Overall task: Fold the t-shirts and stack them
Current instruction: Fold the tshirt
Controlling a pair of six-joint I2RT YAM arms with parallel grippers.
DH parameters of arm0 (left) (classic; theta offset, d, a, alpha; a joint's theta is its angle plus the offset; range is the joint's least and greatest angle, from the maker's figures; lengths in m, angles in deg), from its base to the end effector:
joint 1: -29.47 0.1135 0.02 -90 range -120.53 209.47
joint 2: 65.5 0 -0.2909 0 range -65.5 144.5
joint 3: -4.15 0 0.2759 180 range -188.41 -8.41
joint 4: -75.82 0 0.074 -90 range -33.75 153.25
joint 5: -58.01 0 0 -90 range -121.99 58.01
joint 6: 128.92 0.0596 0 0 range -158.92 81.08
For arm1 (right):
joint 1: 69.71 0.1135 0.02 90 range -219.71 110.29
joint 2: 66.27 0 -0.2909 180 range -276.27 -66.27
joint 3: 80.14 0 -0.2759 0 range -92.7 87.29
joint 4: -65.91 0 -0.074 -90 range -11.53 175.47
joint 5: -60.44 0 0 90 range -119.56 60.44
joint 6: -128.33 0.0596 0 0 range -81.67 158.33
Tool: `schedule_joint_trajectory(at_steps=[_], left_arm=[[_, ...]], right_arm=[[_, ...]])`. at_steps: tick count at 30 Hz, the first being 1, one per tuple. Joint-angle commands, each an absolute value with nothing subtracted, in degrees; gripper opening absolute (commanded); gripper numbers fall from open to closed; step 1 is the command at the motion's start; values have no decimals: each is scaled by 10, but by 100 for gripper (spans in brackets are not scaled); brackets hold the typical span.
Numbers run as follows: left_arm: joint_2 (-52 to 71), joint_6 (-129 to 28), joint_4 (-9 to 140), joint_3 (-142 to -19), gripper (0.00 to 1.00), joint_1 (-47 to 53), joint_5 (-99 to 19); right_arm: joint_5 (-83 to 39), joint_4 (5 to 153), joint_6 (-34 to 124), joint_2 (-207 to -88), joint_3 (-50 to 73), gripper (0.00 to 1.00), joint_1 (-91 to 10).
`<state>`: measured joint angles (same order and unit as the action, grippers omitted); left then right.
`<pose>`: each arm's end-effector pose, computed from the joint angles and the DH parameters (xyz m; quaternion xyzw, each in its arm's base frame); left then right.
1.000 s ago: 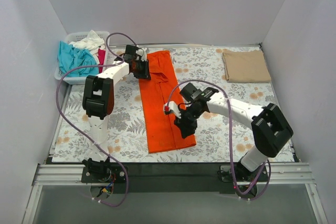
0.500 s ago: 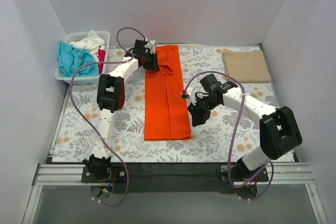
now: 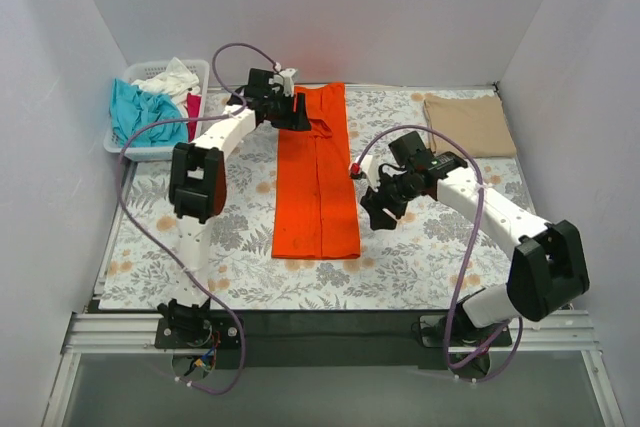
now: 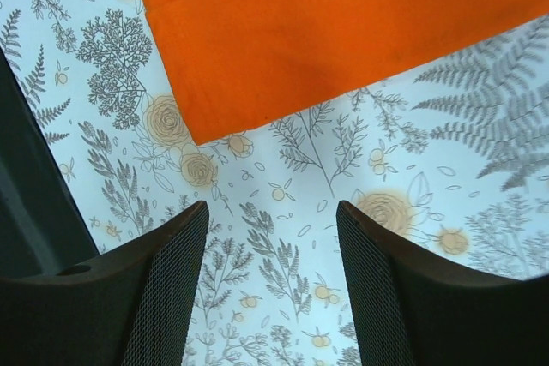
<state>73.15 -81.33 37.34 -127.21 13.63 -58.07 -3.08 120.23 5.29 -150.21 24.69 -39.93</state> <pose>0.5710 -0.1893 0.1793 -0.1247 0.8979 -0.3611 0.2186 0.2642 0.1818 0.2472 -0.5389 0.7802 0.2162 0.2327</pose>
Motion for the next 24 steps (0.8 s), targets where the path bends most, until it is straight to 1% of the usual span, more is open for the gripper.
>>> schedule_joint_trajectory(at_steps=[1, 2, 4, 5, 8, 9, 11, 12, 13, 14, 16, 20, 22, 24], left_arm=[[498, -749, 423, -1134, 52, 144, -653], [411, -735, 439, -1080, 52, 148, -661], [331, -705, 471, -991, 51, 157, -692], [265, -684, 479, -902, 51, 159, -693], [176, -646, 467, -791, 49, 174, -735], [116, -608, 462, -718, 49, 175, -736], [63, -566, 445, -657, 48, 173, -754], [40, -518, 434, -597, 47, 173, -758], [-5, -507, 427, -572, 45, 170, -764], [-25, -492, 420, -544, 44, 170, -770], [-79, -418, 390, -474, 42, 165, -782], [-170, -298, 393, -359, 40, 151, -778], [-196, -283, 426, -320, 39, 149, -767], [-212, -251, 429, -292, 39, 146, -773]], right_arm=[[-58, 1197, 8, -1448, 238, 58, -376], [-75, 1192, 2, -1429, 247, 58, -366], [-86, 1173, -5, -1412, 282, 57, -326], [-96, 1165, -11, -1400, 295, 56, -312], [-127, 1131, -19, -1393, 338, 51, -253], [-135, 1118, -23, -1394, 348, 50, -223], [-164, 1086, -26, -1406, 371, 48, -195], [-177, 1076, -25, -1411, 377, 47, -167], [-187, 1066, -24, -1418, 382, 47, -157], [-195, 1055, -20, -1428, 390, 46, -149], [-209, 1019, -15, -1433, 400, 46, -133], [-234, 978, -17, -1454, 428, 45, -116], [-244, 964, -18, -1460, 442, 45, -107], [-248, 954, -20, -1465, 451, 45, -103]])
